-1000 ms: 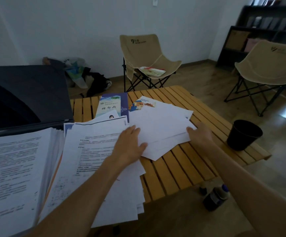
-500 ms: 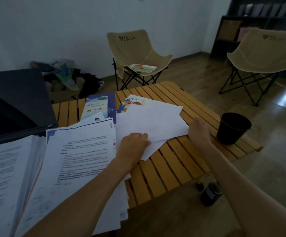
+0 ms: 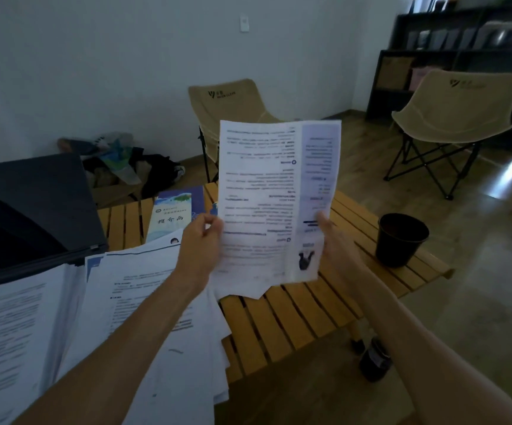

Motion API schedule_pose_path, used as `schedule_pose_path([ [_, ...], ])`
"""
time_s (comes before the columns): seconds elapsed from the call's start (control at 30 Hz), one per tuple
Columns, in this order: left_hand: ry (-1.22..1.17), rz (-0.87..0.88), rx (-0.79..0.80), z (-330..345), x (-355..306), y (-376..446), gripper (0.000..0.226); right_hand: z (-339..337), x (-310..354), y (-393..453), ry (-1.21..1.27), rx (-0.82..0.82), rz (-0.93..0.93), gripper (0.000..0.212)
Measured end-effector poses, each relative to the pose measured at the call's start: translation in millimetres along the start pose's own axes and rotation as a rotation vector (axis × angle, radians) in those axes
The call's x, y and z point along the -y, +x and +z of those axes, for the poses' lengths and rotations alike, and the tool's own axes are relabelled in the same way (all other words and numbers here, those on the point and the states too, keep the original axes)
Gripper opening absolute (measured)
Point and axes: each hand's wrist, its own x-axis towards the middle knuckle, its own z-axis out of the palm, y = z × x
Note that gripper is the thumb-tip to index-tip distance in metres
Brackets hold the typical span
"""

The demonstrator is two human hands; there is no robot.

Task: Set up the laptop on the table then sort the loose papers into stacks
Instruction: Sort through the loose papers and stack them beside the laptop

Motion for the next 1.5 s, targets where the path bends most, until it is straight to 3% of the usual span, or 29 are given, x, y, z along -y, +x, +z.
schedule_pose_path([
  [0.07, 0.014, -0.003, 0.000, -10, 8, -4, 0.022, 14, 5, -6, 0.130, 0.114, 0.022, 0.046],
  [0.23, 0.043, 0.001, -0.069, -24, 14, -3, 0.019, 31, 15, -14, 0.155, 0.082, -0.008, 0.023],
  [0.37, 0.218, 0.157, -0.058, -56, -5, 7, 0.016, 28, 16, -12, 0.075, 0.066, -0.017, 0.031],
  [0.43, 0.488, 0.240, 0.128, -97, -21, 29, 0.019, 20, 15, -6, 0.065, -0.014, -0.002, 0.038],
  [0.5, 0.941, 0.248, 0.375, -136, -34, 58, 0.021, 13, 10, 2, 0.073, -0.112, 0.050, 0.035],
  [0.57, 1.305, 0.226, 0.506, -152, -40, 70, 0.021, 13, -2, 5, -0.108, -0.243, 0.065, 0.028],
  [0.63, 1.576, 0.363, 0.511, -146, -38, 70, 0.015, 12, -19, 6, -0.519, -0.344, 0.022, 0.033],
  [0.7, 1.729, 0.593, 0.445, -126, -30, 63, 0.018, 8, -36, 10, -0.742, -0.339, 0.005, 0.051],
  [0.87, 1.510, 0.851, 0.438, -86, 40, 26, 0.012, 2, -50, 27, -1.132, -0.343, 0.027, 0.083],
  [0.97, 1.363, 0.960, 0.420, -81, 72, 9, 0.022, 5, -51, 38, -1.138, -0.374, -0.011, 0.080],
  [1.07, 1.336, 1.017, 0.390, -79, 83, -4, 0.018, 2, -52, 47, -1.131, -0.457, -0.014, 0.072],
  [1.23, 1.251, 0.779, 0.369, -76, 86, -6, 0.038, -2, -53, 49, -1.172, -0.494, -0.037, 0.064],
  [1.37, 1.057, 0.458, 0.369, -33, 62, -11, 0.036, -2, -50, 45, -1.081, -0.485, -0.070, 0.053],
  [1.47, 1.103, 0.206, 0.574, 5, 57, -13, 0.082, -5, -49, 41, -0.972, -0.475, -0.098, 0.040],
  [1.5, 1.120, 0.153, 0.618, 12, 58, -14, 0.088, -6, -48, 39, -0.939, -0.463, -0.103, 0.036],
])
